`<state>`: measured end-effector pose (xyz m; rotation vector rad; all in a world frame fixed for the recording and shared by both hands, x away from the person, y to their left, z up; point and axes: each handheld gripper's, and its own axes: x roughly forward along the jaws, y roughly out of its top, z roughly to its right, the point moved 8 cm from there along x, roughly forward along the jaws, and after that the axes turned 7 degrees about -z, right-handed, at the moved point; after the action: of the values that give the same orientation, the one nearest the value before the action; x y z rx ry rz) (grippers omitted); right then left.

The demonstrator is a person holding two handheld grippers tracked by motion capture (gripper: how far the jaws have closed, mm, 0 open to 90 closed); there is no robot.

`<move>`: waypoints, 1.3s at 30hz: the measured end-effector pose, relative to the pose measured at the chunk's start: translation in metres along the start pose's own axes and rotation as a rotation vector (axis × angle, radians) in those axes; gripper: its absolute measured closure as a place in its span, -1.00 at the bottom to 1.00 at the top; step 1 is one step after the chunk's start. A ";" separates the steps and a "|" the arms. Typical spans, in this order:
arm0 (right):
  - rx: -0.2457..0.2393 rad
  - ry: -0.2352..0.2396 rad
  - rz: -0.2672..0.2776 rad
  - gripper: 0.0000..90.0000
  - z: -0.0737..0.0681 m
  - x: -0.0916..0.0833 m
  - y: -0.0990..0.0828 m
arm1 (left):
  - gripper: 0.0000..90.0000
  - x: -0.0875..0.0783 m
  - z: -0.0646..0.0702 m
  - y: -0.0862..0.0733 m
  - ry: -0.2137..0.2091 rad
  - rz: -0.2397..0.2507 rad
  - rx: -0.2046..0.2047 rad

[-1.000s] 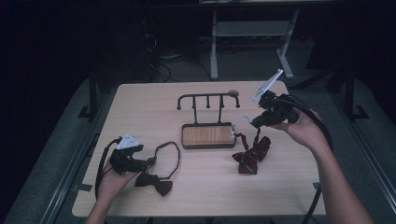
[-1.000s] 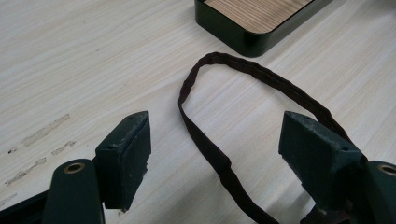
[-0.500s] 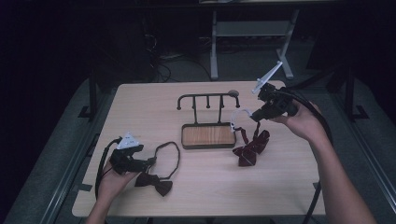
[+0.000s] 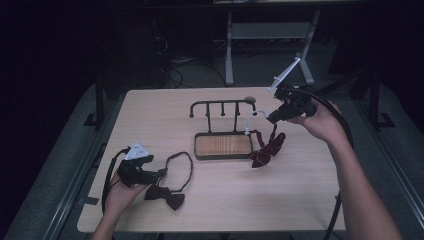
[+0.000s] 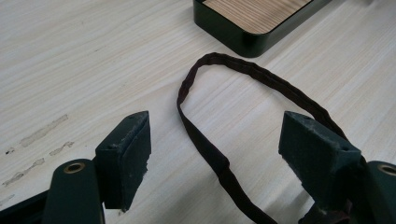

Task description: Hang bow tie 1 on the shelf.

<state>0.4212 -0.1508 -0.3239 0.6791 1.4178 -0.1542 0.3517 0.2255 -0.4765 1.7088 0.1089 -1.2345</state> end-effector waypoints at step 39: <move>0.079 0.023 -0.034 0.92 0.033 0.020 0.011 | -0.43 0.001 0.002 0.000 -0.011 -0.001 -0.007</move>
<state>0.4588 -0.1531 -0.3390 0.7237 1.4521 -0.2308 0.3507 0.2240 -0.4771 1.6961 0.1076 -1.2422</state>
